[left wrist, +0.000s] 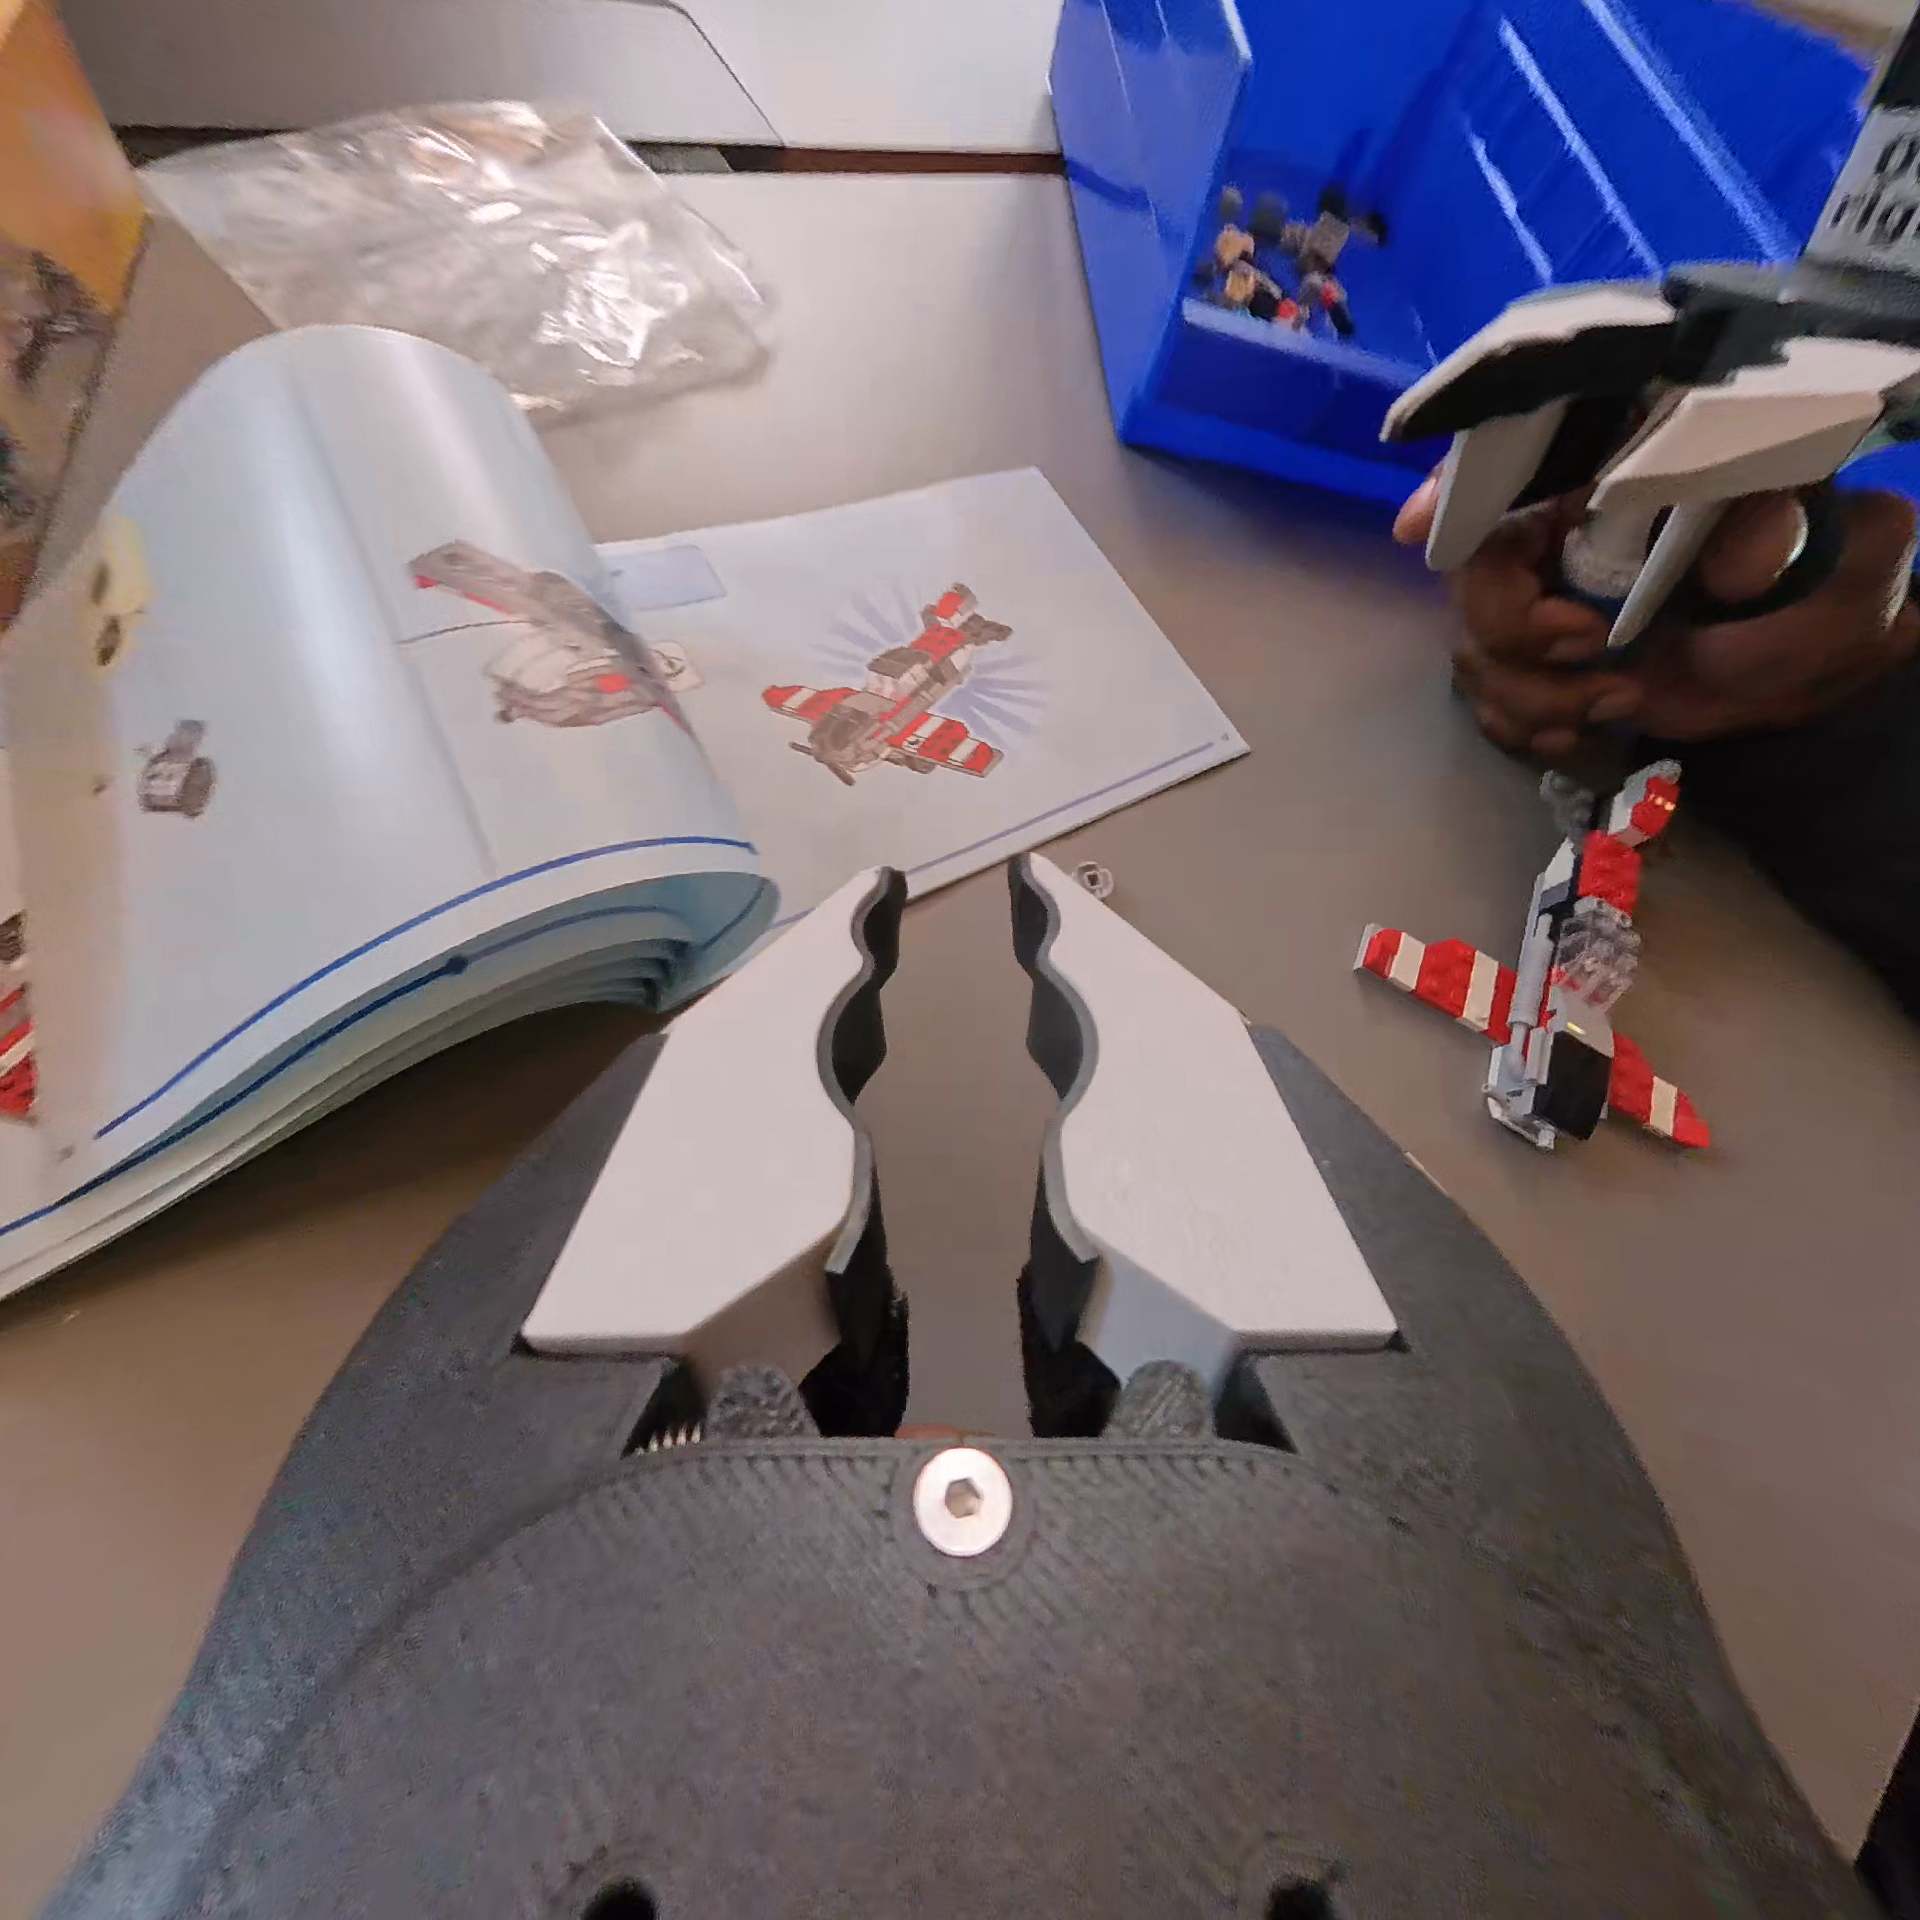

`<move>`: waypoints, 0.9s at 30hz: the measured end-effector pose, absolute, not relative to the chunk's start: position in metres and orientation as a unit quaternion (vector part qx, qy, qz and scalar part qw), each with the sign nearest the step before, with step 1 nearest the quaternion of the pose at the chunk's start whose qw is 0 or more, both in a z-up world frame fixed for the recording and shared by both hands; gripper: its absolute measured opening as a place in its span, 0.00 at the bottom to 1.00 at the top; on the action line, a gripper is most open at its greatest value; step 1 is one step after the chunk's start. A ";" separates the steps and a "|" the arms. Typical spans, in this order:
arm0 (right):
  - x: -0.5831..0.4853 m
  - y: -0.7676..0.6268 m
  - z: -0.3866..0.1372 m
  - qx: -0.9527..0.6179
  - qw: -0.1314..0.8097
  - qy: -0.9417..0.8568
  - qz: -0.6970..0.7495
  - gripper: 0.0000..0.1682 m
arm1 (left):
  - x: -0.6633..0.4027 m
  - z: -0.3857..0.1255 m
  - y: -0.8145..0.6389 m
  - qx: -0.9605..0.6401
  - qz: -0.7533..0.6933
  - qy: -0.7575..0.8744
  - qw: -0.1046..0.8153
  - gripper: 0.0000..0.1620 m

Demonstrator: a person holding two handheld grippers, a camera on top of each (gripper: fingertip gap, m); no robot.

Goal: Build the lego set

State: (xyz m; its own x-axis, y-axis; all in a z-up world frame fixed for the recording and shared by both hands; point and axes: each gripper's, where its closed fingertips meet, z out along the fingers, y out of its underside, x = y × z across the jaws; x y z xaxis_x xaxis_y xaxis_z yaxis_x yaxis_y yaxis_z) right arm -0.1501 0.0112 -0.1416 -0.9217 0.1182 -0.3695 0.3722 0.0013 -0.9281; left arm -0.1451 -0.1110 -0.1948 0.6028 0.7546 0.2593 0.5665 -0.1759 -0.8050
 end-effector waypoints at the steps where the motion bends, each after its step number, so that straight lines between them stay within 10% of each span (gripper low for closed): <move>1: -0.151 0.013 -0.140 0.176 0.088 0.697 -0.690 0.26 | -0.146 -0.191 -0.116 -0.751 0.101 -0.439 0.482 0.13; 9: -0.155 0.018 -0.136 0.186 0.079 0.683 -0.702 0.26 | -0.149 -0.150 -0.169 -0.646 0.093 -0.489 0.579 0.13; 27: -0.155 0.024 -0.132 0.197 0.056 0.669 -0.714 0.26 | -0.141 -0.214 -0.075 -0.775 0.095 -0.409 0.473 0.14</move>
State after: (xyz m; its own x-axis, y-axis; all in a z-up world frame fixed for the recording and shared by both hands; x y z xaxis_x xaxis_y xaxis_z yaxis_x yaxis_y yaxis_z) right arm -0.1554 0.0243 -0.1322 -0.9163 0.1828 -0.3563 0.3437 -0.0973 -0.9340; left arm -0.1406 -0.0746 -0.2144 0.6476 0.7233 0.2395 0.5434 -0.2181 -0.8107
